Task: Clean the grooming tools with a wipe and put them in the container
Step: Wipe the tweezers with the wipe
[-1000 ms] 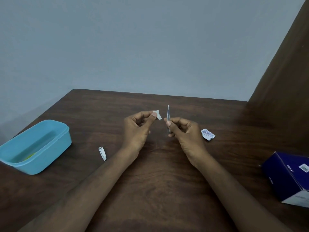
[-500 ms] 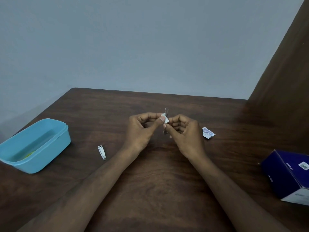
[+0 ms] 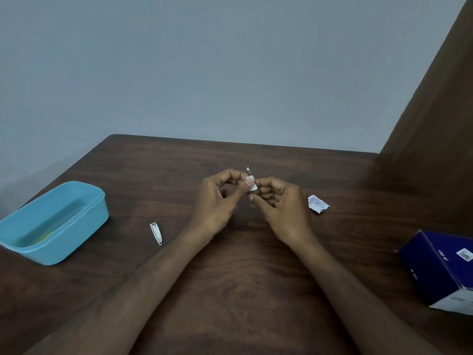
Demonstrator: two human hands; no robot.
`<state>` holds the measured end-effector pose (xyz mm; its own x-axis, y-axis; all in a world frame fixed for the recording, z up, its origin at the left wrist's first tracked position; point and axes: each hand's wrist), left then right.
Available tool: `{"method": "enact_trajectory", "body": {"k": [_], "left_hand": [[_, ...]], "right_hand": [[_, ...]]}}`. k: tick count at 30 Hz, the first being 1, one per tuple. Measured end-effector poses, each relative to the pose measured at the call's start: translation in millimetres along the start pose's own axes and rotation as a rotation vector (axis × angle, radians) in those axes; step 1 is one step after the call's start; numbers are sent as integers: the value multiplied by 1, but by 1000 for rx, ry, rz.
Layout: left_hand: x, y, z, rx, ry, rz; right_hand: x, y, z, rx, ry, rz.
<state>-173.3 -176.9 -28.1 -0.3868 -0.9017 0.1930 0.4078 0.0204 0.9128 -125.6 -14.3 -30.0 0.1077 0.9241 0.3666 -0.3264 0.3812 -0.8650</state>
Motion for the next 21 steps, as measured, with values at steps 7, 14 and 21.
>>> {"method": "enact_trajectory", "body": {"k": [7,14,21], "left_hand": [[-1,6,-1,-26,93,-67],[-1,0,-1,-4,55,-2],[4,-6,4,56,229,-86]], "right_hand": [[-3,1,0,-29,8,-34],[-4,-3,1,-25,102,71],[-3,-5,1,-24,119,119]]}}
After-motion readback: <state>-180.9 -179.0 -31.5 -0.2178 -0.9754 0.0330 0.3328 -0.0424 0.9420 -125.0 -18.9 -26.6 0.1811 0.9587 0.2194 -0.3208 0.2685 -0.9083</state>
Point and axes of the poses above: each hand's wrist, its own z-axis towards the middle knuckle, its own x-axis out of the back of the hand, y = z × x, and after that the axes turned 13 degrees about -y, right-handed
